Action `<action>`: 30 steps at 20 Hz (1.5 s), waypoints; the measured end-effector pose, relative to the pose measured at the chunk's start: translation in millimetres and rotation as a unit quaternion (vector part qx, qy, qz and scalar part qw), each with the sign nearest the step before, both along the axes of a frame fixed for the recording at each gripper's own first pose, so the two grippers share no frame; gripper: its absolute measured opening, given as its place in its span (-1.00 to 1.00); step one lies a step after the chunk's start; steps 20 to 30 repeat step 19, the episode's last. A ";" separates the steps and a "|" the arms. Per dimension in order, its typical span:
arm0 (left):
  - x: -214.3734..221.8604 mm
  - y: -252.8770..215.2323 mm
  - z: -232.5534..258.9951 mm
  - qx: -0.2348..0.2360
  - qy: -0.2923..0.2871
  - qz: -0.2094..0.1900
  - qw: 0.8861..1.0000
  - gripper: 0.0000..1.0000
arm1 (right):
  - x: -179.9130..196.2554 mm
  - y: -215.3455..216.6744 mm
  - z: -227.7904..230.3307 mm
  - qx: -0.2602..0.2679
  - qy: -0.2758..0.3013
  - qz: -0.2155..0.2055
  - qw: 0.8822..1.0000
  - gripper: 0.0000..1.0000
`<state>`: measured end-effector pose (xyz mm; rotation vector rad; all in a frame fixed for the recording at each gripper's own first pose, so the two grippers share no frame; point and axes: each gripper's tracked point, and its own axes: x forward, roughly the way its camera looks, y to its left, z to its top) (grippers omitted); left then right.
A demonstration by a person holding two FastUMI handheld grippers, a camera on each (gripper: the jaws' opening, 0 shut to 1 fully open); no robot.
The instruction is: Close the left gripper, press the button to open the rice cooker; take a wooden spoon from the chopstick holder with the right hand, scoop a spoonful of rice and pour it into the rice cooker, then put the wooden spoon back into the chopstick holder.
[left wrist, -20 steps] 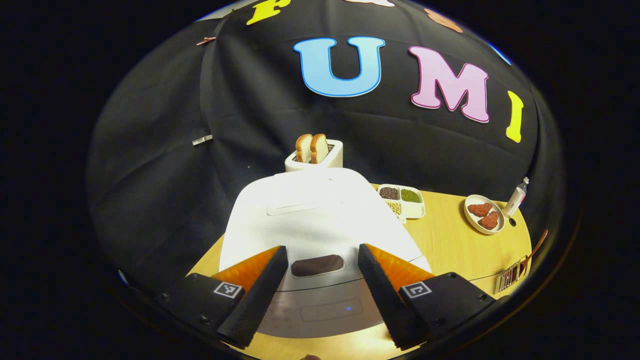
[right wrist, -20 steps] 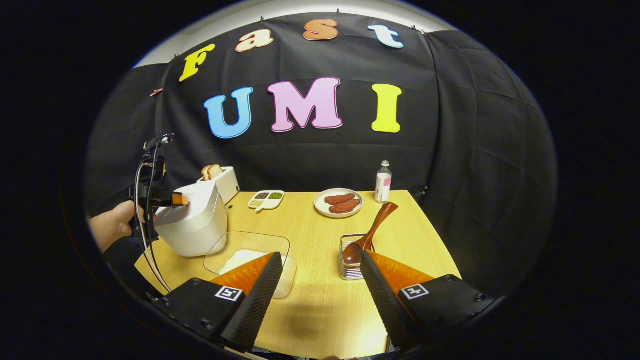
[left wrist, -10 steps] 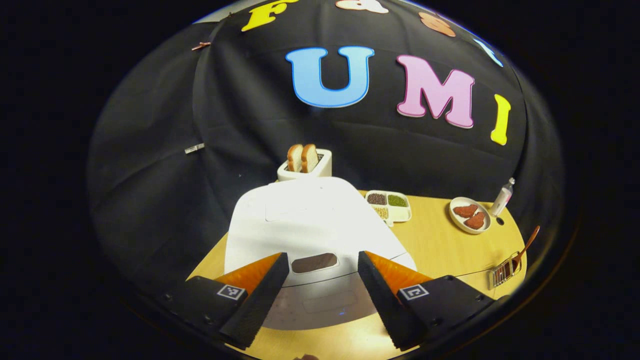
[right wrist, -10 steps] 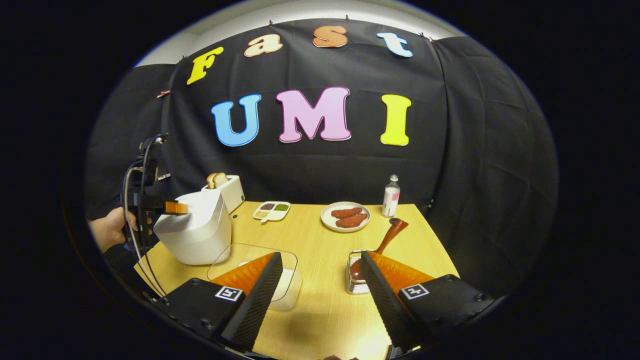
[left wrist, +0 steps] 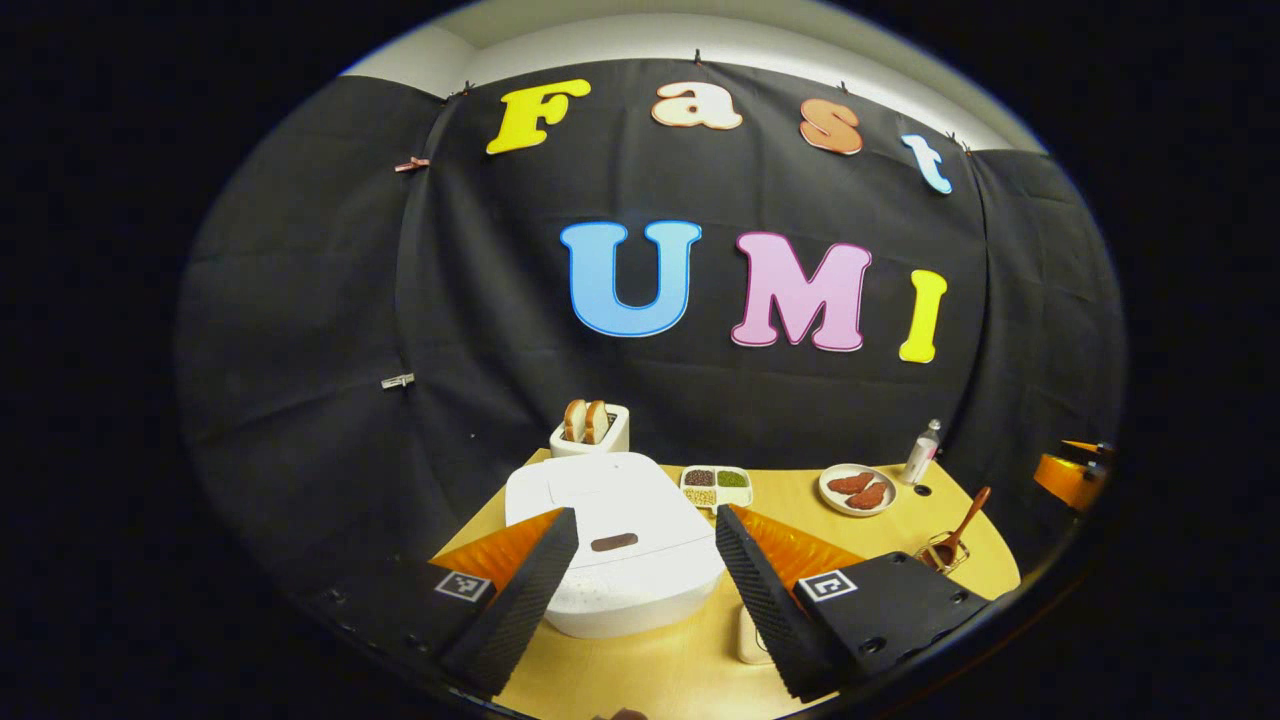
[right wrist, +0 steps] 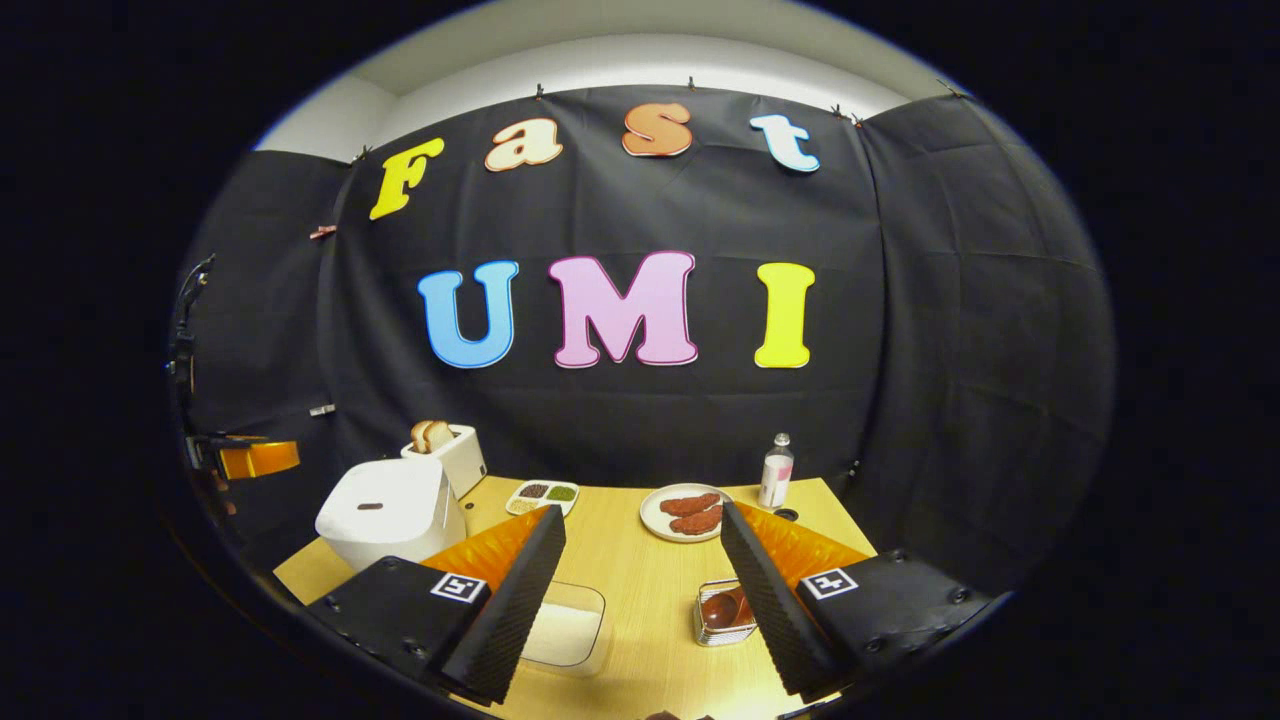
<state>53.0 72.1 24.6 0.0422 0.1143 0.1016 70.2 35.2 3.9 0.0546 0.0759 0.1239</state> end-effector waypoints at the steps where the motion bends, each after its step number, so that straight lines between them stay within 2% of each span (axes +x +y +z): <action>1: -15.2 -0.8 3.4 -0.003 -0.006 -0.003 1.000 0.92 | -7.0 -4.3 6.3 -0.009 -0.007 -0.007 1.000 0.96; 3: -38.3 0.9 6.1 0.001 -0.012 -0.012 1.000 0.92 | -21.6 -11.5 14.6 -0.025 -0.018 -0.022 0.999 0.96; 7: -57.4 11.9 12.7 0.020 -0.021 -0.022 0.999 0.91 | -46.5 -14.6 20.7 -0.015 -0.014 -0.046 0.999 0.96; 15: -51.2 8.0 5.8 0.030 -0.024 -0.071 0.997 0.91 | -66.6 4.5 17.4 0.012 -0.004 -0.078 0.997 0.96; 19: -42.8 1.6 -11.4 0.014 -0.007 -0.094 0.995 0.91 | -76.0 9.8 13.0 0.015 0.004 -0.086 0.996 0.96; 30: -42.8 1.6 -11.4 0.014 -0.007 -0.094 0.995 0.91 | -76.0 9.8 13.0 0.015 0.004 -0.086 0.996 0.96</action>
